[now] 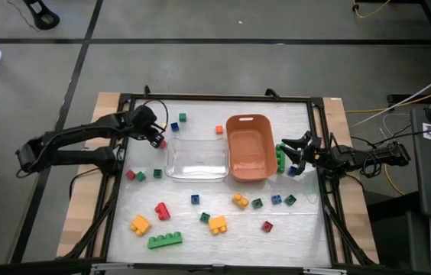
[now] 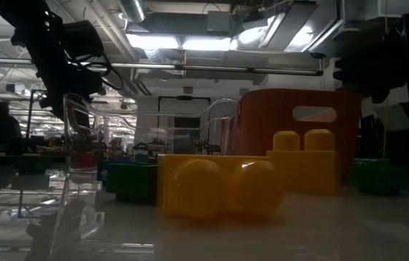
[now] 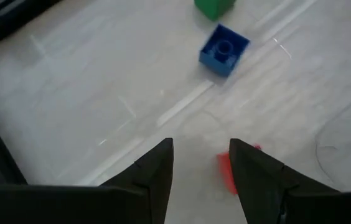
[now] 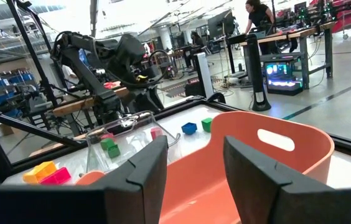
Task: Sort blocks by size
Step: Put the small red block into the transparent bin
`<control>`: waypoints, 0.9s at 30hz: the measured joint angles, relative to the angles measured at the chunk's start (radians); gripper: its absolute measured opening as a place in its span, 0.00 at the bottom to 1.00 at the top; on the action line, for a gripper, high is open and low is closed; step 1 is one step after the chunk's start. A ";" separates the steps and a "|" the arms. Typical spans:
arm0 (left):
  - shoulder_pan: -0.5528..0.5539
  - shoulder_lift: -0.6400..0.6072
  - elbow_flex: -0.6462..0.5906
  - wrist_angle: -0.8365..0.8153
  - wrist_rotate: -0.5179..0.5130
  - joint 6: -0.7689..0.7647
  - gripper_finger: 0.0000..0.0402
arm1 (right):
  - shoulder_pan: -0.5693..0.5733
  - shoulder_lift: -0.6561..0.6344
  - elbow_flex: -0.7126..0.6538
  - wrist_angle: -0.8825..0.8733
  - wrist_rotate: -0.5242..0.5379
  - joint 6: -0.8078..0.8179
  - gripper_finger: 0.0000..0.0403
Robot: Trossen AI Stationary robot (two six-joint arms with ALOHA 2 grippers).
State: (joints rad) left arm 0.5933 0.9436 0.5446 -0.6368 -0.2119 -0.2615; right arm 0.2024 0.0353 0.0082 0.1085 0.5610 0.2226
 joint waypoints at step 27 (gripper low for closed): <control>-0.006 0.064 0.104 0.017 0.063 0.600 0.58 | 0.000 0.000 0.000 -0.004 0.000 0.000 0.39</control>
State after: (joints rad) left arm 0.5869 1.0077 0.6489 -0.6198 -0.1485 0.3384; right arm 0.2020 0.0349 0.0078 0.1050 0.5606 0.2226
